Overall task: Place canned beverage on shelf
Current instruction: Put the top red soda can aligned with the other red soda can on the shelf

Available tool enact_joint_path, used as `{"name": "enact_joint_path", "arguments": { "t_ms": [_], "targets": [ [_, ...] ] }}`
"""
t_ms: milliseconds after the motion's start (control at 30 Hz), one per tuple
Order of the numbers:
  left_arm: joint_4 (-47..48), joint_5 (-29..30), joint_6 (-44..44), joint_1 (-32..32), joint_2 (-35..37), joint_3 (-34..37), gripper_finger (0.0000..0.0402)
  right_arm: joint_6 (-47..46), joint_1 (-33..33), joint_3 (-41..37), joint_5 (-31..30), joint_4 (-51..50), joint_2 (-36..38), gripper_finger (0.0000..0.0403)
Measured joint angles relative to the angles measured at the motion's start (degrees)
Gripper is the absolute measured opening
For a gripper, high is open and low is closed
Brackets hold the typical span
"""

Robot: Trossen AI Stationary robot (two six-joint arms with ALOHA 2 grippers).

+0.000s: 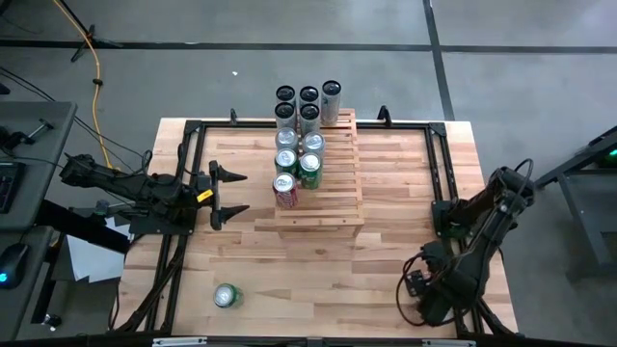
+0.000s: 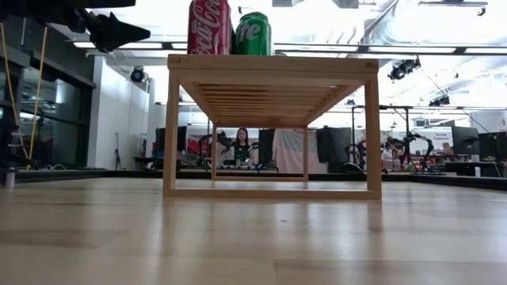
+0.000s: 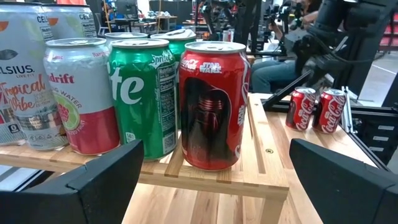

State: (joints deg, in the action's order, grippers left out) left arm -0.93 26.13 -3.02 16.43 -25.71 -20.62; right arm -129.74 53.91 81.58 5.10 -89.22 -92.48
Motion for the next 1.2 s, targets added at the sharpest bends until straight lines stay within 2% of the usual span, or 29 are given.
{"name": "enact_joint_path", "arguments": {
  "t_ms": [100,233,367,600,1200],
  "targets": [
    [-0.2,0.0,0.0,0.0,0.0,0.0,0.0395,-0.3,0.2,0.0,-0.8,-0.8,2.2,0.0346],
    [-0.2,0.0,0.0,0.0,0.0,0.0,0.0395,0.8,0.2,-0.3,-5.0,0.7,4.0,0.0346],
    [-0.2,0.0,0.0,0.0,0.0,0.0,0.0395,0.5,0.5,-6.2,-2.2,6.6,7.6,0.0346],
    [-0.2,0.0,0.1,0.0,0.0,0.0,0.0395,0.0,-0.1,-15.5,-2.7,17.9,13.5,0.0346],
    [-0.1,0.0,-1.4,0.0,-0.6,0.0,0.0395,0.8,0.6,-16.2,-0.3,20.6,8.5,0.0346]
  ]
}}
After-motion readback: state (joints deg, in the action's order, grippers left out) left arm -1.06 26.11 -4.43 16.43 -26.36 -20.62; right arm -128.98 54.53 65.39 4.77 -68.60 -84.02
